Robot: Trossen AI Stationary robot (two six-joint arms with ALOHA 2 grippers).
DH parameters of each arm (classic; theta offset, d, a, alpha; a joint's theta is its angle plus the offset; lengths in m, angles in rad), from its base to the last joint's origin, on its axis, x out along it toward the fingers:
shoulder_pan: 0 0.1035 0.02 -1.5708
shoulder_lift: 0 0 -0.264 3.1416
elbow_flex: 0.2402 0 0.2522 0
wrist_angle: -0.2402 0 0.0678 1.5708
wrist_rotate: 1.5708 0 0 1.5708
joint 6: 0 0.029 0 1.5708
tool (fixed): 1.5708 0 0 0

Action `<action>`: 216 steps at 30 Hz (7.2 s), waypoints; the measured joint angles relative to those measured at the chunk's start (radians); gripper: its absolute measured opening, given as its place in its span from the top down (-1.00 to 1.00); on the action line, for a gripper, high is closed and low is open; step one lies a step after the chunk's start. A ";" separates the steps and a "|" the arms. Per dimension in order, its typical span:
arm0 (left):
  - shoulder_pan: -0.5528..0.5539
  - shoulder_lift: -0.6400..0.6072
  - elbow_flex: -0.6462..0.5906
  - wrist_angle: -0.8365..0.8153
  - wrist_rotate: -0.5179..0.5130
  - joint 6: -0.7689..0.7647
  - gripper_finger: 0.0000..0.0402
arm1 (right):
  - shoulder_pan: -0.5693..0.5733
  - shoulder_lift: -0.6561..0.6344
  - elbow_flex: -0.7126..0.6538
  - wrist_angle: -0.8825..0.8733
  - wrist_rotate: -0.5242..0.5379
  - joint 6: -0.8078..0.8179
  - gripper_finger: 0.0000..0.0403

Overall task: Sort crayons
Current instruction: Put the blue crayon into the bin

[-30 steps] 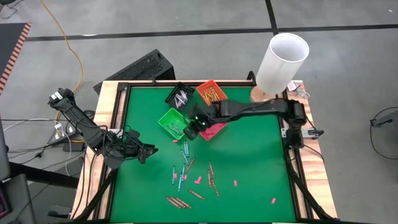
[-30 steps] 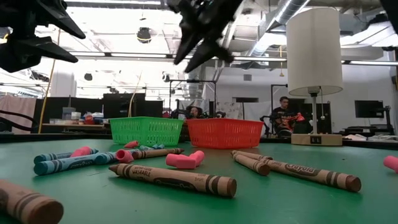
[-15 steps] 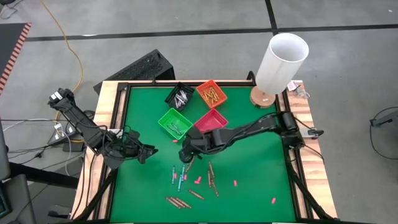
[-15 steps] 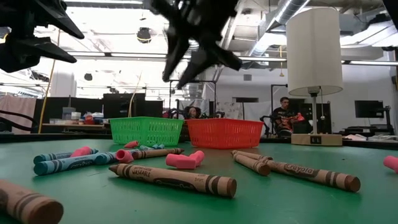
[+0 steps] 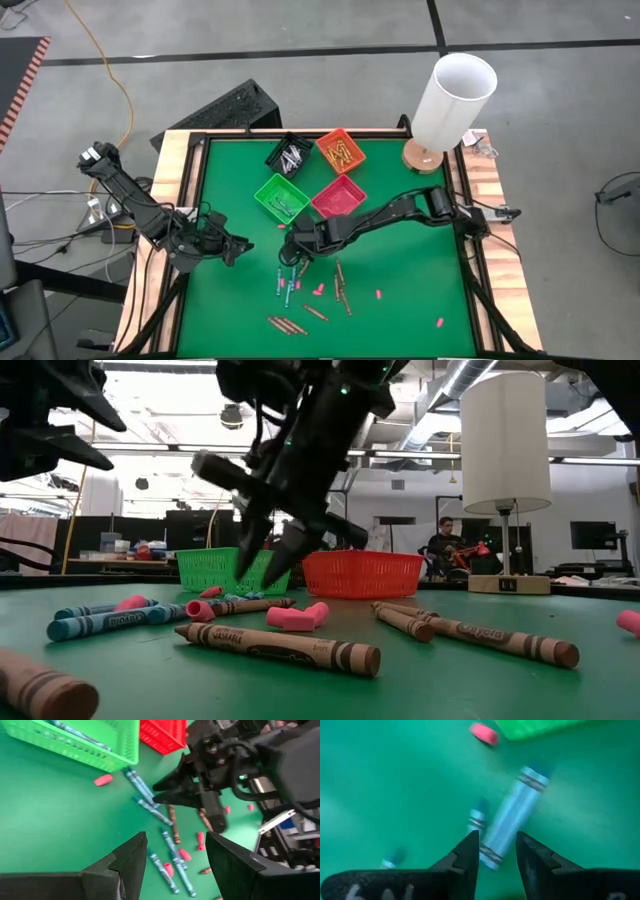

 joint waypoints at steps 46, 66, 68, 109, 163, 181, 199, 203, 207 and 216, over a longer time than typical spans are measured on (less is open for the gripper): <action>0.211 0.386 0.025 0.372 0.407 0.948 0.04 | 0.181 -0.435 0.368 -0.481 0.110 -0.427 0.35; 0.436 0.769 0.193 0.337 0.676 1.644 0.04 | 0.247 -0.489 0.359 -0.552 0.174 -0.359 0.35; 0.445 0.804 0.210 0.331 0.697 1.683 0.04 | 0.250 -0.489 0.359 -0.552 0.174 -0.358 0.35; 0.532 0.897 0.583 0.011 0.738 1.542 0.79 | 0.474 -0.500 0.360 -0.735 0.475 -0.182 0.35; 0.511 1.043 0.599 0.020 0.704 1.400 0.98 | 0.642 -0.488 0.359 -0.827 0.762 0.007 0.35; 0.515 0.534 0.599 0.243 0.494 1.227 0.98 | 0.729 -0.487 0.268 -0.827 1.167 0.177 0.35; 0.515 0.352 0.600 0.635 0.518 1.272 0.98 | 0.432 -0.533 0.230 -0.178 0.609 -0.727 0.39; 0.514 0.352 0.600 0.709 0.518 1.313 0.98 | 0.330 -0.532 0.230 0.005 0.372 -0.917 0.39; 0.509 0.352 0.600 0.785 0.518 1.348 0.98 | 0.278 -0.533 0.231 -0.016 0.380 -0.902 0.35; 0.489 0.338 0.600 0.850 0.483 1.450 0.98 | 0.173 -0.526 0.231 0.034 0.347 -0.865 -0.04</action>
